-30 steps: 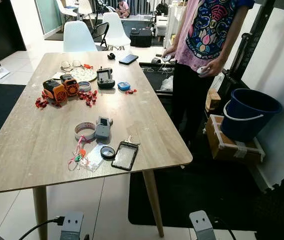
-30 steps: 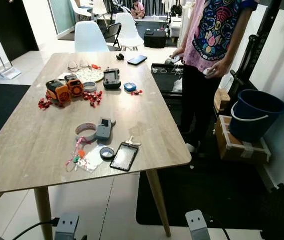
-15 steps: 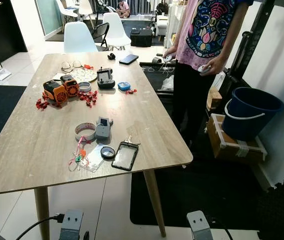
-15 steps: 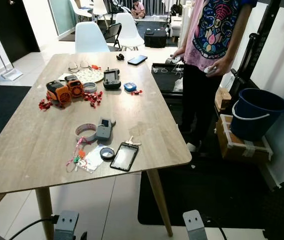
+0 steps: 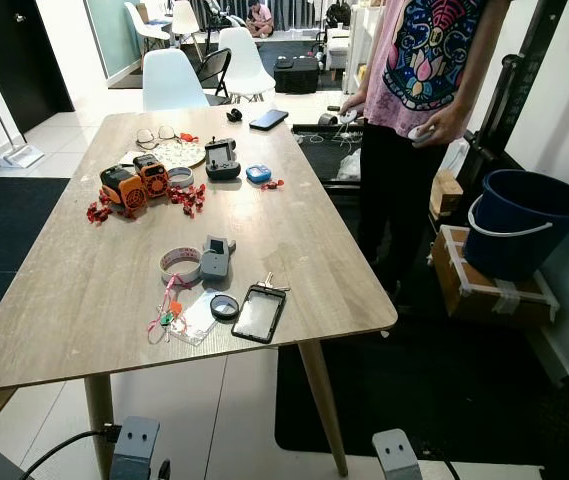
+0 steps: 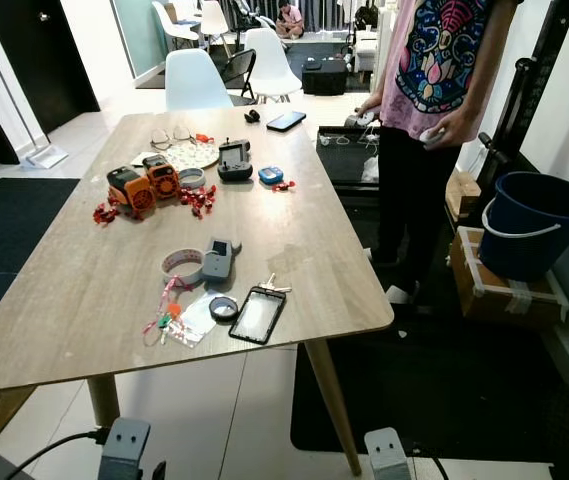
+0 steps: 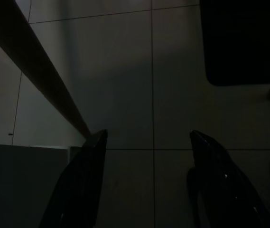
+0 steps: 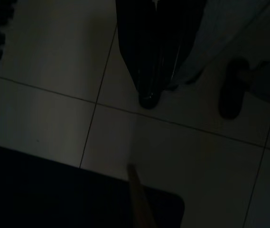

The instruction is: Hang keys on a hook

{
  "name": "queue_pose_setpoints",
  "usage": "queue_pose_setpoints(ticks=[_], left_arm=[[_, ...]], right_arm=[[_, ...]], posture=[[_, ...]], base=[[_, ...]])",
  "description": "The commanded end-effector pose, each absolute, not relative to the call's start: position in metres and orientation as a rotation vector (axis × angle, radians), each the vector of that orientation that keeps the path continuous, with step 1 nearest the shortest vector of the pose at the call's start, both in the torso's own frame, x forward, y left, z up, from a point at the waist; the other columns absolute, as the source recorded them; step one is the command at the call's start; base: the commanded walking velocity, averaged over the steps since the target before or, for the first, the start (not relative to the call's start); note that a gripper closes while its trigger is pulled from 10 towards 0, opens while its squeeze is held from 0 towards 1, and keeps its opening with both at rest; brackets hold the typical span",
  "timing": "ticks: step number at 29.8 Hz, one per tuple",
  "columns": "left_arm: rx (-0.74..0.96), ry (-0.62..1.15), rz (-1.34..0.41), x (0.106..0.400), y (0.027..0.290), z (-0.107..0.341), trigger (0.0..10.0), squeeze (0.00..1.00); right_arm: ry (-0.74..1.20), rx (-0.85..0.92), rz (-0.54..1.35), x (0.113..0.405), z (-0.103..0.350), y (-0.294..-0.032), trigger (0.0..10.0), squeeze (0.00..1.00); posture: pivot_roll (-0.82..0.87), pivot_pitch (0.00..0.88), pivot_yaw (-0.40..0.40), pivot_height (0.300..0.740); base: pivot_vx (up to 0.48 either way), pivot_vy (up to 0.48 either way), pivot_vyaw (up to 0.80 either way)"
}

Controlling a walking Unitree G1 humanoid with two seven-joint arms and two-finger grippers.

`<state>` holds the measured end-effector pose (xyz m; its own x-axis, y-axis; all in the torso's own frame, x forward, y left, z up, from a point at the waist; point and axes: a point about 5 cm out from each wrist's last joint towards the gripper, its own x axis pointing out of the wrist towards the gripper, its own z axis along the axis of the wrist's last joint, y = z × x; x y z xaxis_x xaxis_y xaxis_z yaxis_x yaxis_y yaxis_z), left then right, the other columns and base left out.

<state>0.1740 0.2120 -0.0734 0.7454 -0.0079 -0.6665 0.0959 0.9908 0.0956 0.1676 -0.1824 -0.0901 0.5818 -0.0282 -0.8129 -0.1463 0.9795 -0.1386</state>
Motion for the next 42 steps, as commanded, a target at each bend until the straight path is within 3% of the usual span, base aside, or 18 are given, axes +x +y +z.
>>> queue_pose_setpoints(ticks=[1, 18, 27, 38, 42], left_arm=[[0.161, 0.731, -0.066, 0.175, 0.219, -0.072, 10.0, 0.0], [0.173, 0.814, -0.147, 0.17, 0.189, -0.083, 10.0, 0.0], [0.18, 0.829, -0.153, 0.173, 0.187, -0.083, 10.0, 0.0], [0.174, 0.845, -0.131, 0.161, 0.188, -0.087, 10.0, 0.0], [0.155, 0.848, -0.125, 0.155, 0.187, -0.089, 10.0, 0.0]], right_arm=[[0.94, -0.189, 0.058, 0.168, -0.09, -0.182, 10.0, 0.0], [0.938, -0.193, 0.014, 0.164, -0.089, -0.196, 10.0, 0.0], [0.931, -0.158, -0.074, 0.161, -0.088, -0.211, 10.0, 0.0], [0.765, -0.13, -0.362, 0.18, -0.057, -0.279, 10.0, 0.0], [0.626, -0.119, -0.528, 0.197, -0.028, -0.317, 10.0, 0.0]], posture=[[0.06, 0.0, 0.052, 0.74], [-0.01, 0.0, 0.053, 0.74], [0.0, 0.0, 0.057, 0.74], [0.01, 0.009, 0.028, 0.74], [0.01, 0.011, 0.016, 0.74]], base=[[0.0, 0.0, 0.0], [0.0, 0.0, 0.0], [0.0, 0.0, 0.0], [0.0, 0.0, 0.0], [0.0, 0.0, 0.0]])
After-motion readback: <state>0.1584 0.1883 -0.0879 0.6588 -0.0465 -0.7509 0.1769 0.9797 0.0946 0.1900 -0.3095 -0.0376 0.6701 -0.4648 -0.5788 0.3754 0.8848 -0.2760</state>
